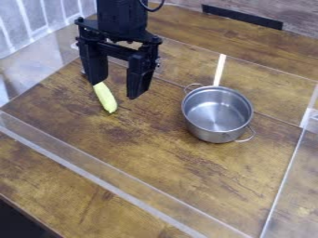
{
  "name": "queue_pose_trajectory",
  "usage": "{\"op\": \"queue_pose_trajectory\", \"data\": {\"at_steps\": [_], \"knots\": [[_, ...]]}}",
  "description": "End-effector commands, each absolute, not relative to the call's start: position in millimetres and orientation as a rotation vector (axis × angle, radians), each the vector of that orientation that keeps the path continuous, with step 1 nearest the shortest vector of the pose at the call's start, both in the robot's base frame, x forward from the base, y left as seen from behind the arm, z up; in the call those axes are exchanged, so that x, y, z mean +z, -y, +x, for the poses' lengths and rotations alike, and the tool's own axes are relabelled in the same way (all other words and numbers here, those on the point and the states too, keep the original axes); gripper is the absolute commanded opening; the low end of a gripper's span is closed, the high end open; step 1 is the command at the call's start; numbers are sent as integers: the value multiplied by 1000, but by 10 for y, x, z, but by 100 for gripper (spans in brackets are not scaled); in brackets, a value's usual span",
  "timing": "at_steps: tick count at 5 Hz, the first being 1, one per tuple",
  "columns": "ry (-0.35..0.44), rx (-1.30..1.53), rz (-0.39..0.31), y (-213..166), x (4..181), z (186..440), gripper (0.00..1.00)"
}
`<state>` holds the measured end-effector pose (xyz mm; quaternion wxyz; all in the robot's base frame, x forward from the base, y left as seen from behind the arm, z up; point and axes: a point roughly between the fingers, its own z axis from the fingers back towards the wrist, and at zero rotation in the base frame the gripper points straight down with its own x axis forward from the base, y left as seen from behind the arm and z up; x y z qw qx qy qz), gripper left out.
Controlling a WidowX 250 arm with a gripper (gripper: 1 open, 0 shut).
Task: Move the green spoon to the right
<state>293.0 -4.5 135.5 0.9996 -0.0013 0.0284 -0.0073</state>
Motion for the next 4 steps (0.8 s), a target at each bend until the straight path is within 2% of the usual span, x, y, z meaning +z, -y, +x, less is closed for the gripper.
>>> {"op": "queue_pose_trajectory", "data": {"at_steps": [1, 2, 4], "knots": [[-76, 47, 1, 153, 1287, 2916, 100], [-71, 183, 4, 81, 1223, 2846, 100], [29, 682, -36, -382, 1156, 3109, 100]]}}
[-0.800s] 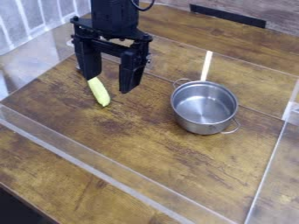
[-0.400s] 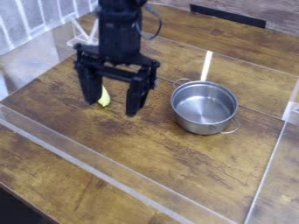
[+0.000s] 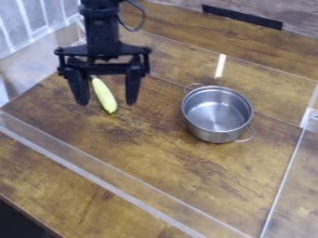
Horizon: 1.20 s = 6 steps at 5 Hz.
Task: Move the green spoon to the right
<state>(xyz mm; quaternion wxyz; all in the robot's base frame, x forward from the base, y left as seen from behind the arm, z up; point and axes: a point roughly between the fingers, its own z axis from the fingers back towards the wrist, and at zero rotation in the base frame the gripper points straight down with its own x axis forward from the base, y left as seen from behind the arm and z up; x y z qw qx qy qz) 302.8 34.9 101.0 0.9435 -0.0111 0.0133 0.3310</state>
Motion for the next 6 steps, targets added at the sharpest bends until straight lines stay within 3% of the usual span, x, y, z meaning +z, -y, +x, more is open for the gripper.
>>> {"op": "queue_pose_trajectory", "data": {"at_steps": [1, 3, 5, 6], "knots": [[68, 877, -55, -507, 1029, 3168, 100], [93, 1083, -87, -656, 732, 3260, 100], [113, 1087, -134, -913, 748, 3593, 100], [126, 1128, -138, -931, 783, 3573, 100]]}}
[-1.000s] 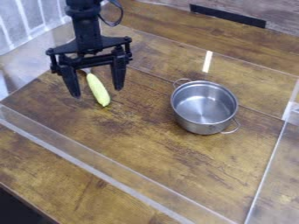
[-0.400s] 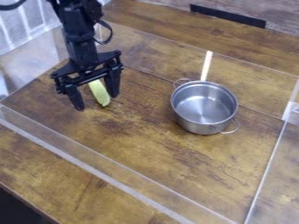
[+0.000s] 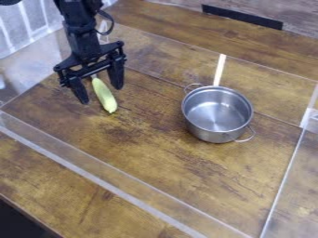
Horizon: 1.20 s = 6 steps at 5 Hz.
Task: Move the green spoon to the right
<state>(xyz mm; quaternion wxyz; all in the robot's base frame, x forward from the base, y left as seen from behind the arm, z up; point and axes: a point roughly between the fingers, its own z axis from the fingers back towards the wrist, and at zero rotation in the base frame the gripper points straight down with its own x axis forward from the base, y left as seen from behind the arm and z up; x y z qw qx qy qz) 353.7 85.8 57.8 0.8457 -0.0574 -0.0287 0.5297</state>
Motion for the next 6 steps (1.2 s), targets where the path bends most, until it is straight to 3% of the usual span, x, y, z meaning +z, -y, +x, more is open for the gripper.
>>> {"op": "queue_pose_trajectory", "data": {"at_steps": [1, 3, 6], "knots": [[133, 1155, -137, -915, 809, 3544, 100], [152, 1323, -133, -833, 795, 3660, 100], [150, 1294, -129, -980, 811, 3621, 100]]}}
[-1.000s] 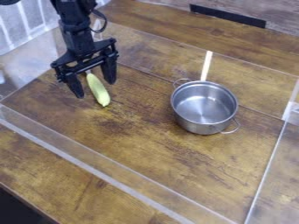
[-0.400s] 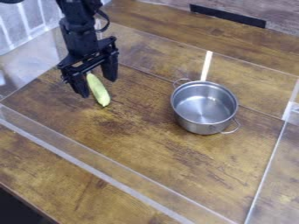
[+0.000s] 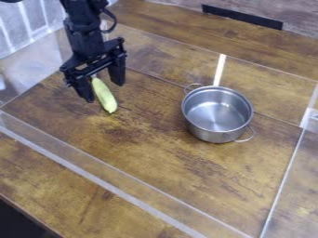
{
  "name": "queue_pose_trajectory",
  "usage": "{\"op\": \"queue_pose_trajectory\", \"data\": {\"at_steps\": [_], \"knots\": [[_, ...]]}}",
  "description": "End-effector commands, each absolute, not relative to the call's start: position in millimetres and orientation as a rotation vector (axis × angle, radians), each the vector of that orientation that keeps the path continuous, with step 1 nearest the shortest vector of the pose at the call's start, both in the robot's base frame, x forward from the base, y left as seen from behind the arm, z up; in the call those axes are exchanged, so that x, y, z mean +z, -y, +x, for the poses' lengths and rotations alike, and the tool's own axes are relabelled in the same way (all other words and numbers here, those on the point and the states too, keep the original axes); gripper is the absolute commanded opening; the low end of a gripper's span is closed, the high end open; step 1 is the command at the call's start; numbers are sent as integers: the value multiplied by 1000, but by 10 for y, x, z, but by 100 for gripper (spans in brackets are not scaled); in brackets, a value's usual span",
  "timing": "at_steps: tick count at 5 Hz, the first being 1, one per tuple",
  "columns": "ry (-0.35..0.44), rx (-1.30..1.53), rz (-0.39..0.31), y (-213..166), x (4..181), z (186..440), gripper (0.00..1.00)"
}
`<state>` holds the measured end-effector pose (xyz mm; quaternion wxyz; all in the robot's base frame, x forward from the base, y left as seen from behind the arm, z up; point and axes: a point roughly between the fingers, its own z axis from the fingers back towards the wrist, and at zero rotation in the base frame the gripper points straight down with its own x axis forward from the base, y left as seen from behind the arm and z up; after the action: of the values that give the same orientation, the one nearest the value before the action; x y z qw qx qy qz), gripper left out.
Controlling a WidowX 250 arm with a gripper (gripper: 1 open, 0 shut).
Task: Move the green spoon to the right
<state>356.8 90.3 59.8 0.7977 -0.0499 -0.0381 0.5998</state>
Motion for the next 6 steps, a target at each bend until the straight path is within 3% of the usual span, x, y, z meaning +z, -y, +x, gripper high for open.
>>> {"op": "queue_pose_trajectory", "data": {"at_steps": [1, 2, 3, 4, 5, 6], "knots": [[154, 1316, -122, -797, 677, 3692, 100], [153, 1328, -118, -586, 546, 3757, 100], [174, 1331, -113, -587, 504, 3740, 0], [191, 1367, -94, -618, 555, 3717, 100], [193, 1359, -93, -600, 540, 3727, 0], [200, 1419, -81, -661, 525, 3792, 0]]}}
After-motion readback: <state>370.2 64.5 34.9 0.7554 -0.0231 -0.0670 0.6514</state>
